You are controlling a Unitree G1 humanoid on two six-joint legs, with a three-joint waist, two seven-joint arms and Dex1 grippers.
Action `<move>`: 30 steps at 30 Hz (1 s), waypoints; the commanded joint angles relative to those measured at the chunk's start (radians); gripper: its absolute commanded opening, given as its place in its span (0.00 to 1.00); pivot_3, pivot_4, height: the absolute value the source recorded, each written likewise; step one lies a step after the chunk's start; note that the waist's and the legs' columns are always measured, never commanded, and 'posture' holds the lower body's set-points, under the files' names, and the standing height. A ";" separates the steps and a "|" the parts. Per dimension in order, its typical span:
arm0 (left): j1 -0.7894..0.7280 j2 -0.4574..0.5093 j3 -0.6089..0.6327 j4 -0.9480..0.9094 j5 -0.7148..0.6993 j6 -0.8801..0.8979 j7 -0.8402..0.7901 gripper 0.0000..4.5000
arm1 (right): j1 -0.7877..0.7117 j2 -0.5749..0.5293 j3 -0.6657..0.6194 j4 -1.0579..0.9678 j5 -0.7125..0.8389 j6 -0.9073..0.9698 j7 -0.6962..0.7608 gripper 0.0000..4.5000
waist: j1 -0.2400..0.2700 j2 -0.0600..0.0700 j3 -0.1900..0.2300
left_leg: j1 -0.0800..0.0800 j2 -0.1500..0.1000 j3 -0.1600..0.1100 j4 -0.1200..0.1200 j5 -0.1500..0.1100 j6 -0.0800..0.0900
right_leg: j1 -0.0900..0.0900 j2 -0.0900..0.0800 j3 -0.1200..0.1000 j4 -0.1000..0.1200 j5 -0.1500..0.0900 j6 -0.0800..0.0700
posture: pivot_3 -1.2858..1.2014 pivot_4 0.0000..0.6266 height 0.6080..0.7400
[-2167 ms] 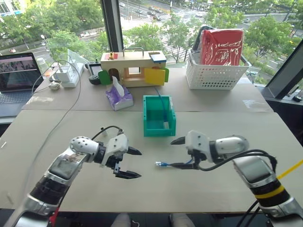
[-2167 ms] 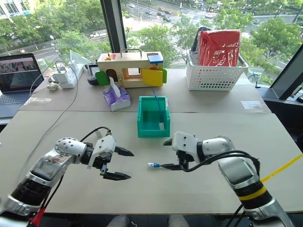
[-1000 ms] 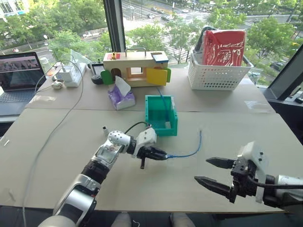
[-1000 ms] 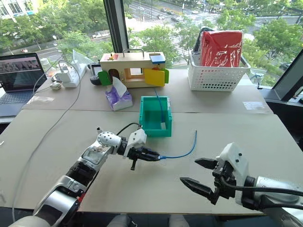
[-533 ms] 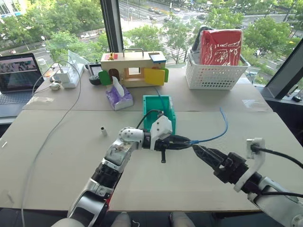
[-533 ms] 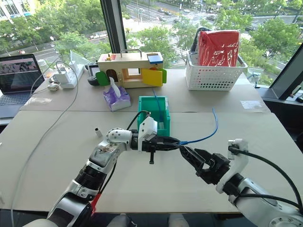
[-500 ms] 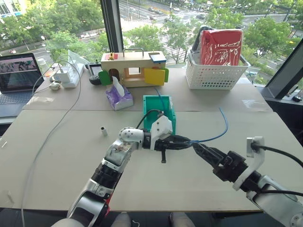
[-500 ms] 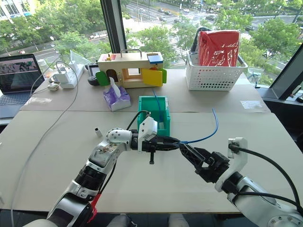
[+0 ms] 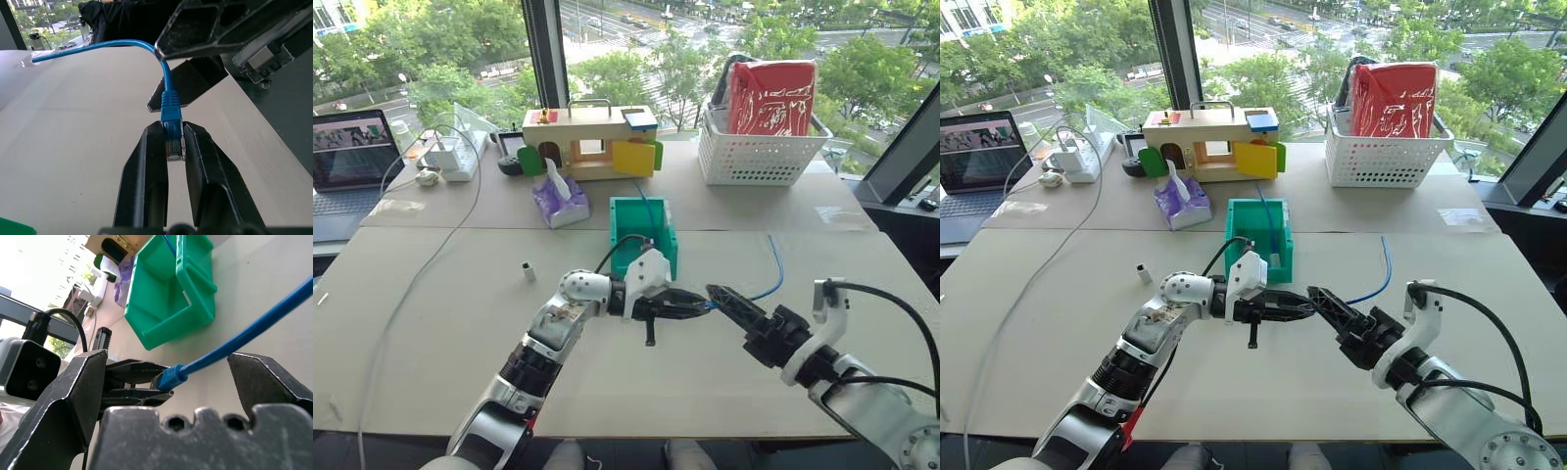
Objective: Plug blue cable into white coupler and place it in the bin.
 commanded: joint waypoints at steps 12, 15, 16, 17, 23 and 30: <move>0.007 -0.012 0.011 -0.054 -0.049 0.041 0.012 0.02 | -0.018 0.006 0.038 -0.001 0.011 -0.103 -0.006 0.01 | 0.000 0.000 0.000 | 0.000 0.000 0.000 0.000 0.000 0.000 | 0.000 0.000 0.000 0.000 0.000 0.000 | 0.52 0.24 1.00; -0.014 -0.016 0.050 -0.065 -0.129 0.135 0.001 0.31 | -0.020 0.002 0.039 0.004 0.008 -0.108 -0.002 0.00 | 0.000 0.000 0.000 | 0.000 0.000 0.000 0.000 0.000 0.000 | 0.000 0.000 0.000 0.000 0.000 0.000 | 0.52 0.24 1.00; -0.021 -0.014 0.055 -0.070 -0.136 0.137 0.001 0.39 | -0.023 -0.003 0.038 0.005 0.005 -0.108 0.000 0.00 | 0.000 0.000 0.000 | 0.000 0.000 0.000 0.000 0.000 0.000 | 0.000 0.000 0.000 0.000 0.000 0.000 | 0.52 0.24 1.00; -0.025 -0.010 0.058 -0.073 -0.134 0.128 0.001 0.47 | -0.027 -0.009 0.036 0.007 0.003 -0.107 0.001 0.00 | 0.000 0.000 0.000 | 0.000 0.000 0.000 0.000 0.000 0.000 | 0.000 0.000 0.000 0.000 0.000 0.000 | 0.52 0.24 1.00; -0.049 0.094 0.143 -0.044 -0.162 0.109 -0.037 0.96 | -0.076 -0.088 -0.014 0.027 0.003 -0.101 0.016 0.00 | -0.003 0.000 0.000 | 0.000 0.000 0.000 0.000 0.000 0.000 | 0.000 0.000 0.000 0.000 0.000 0.000 | 0.52 0.24 1.00; -0.094 0.246 0.344 0.157 -0.158 0.029 0.010 0.99 | -0.165 -0.169 -0.049 0.057 0.041 -0.092 0.044 0.00 | -0.001 0.000 0.000 | 0.000 0.000 0.000 0.000 0.000 0.000 | -0.001 0.001 0.000 0.000 0.000 0.000 | 0.52 0.24 1.00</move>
